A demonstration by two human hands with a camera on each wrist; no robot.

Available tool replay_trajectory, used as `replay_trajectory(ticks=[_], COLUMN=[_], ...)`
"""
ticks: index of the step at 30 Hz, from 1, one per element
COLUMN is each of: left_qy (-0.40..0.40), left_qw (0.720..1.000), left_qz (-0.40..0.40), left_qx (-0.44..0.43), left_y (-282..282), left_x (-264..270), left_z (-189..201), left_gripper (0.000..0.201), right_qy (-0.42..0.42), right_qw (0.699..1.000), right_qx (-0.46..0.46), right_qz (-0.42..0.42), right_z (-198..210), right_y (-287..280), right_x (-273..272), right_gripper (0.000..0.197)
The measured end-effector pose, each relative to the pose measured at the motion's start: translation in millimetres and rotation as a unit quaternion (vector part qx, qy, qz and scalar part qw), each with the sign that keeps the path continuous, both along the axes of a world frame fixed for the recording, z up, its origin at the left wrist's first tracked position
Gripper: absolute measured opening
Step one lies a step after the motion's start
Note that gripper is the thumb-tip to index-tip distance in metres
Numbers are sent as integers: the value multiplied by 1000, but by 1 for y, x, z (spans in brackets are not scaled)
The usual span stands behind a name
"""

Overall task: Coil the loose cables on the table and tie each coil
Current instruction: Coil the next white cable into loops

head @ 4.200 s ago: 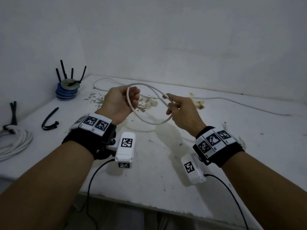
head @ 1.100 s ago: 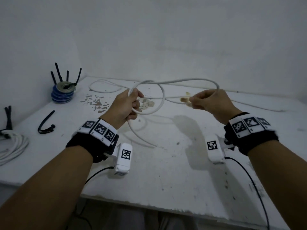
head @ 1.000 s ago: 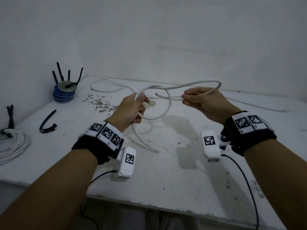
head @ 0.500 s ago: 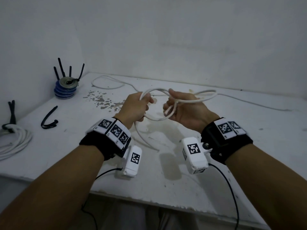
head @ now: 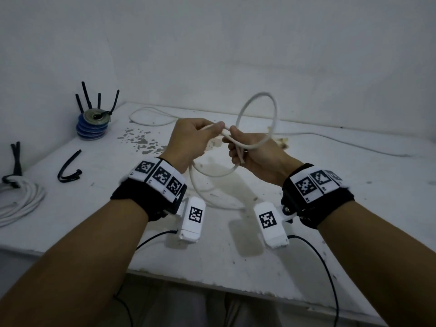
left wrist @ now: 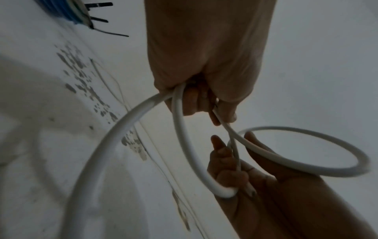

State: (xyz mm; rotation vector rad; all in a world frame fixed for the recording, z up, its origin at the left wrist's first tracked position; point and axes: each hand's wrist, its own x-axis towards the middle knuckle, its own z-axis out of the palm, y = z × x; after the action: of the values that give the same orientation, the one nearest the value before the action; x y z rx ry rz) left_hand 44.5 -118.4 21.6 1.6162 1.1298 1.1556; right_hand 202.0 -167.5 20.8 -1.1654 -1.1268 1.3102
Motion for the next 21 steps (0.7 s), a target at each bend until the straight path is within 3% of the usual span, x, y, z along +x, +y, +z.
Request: replay_trajectory(ticks=[3,5,9,13,17,19,21], left_qy=[-58,-86,-85,-71,-81,-100,-141], left_qw=[997,994,993,991,990,986,980], left_qz=[49,61,72,111,117,130,138], left_qx=[-16,-27,-35,-10,-13,-16,-36], left_y=[3,4,6,12,18,21,24], left_x=[0,0,-2,-8,-26,-34,-40], left_z=[-2,-3,-3,-4,-3,-2,-1], left_gripper=[21,23,25,33,34,28,26], right_qy=[40,18,-113,-247,-429,-533,-638], right_qw=[999,999,993,968,900,841,763], right_qx=[11,12,29,26,18,21,6], right_qz=[19,39,14,-42,-75,-93,-103], right_z=[-2,-4,-4,-4,-5,-5,-4], right_y=[-3,-6,-10,-6,-5,-3,0], right_x=[4,4,-1,3,19,33,46], right_gripper=[17,15,13,20,14,14,23])
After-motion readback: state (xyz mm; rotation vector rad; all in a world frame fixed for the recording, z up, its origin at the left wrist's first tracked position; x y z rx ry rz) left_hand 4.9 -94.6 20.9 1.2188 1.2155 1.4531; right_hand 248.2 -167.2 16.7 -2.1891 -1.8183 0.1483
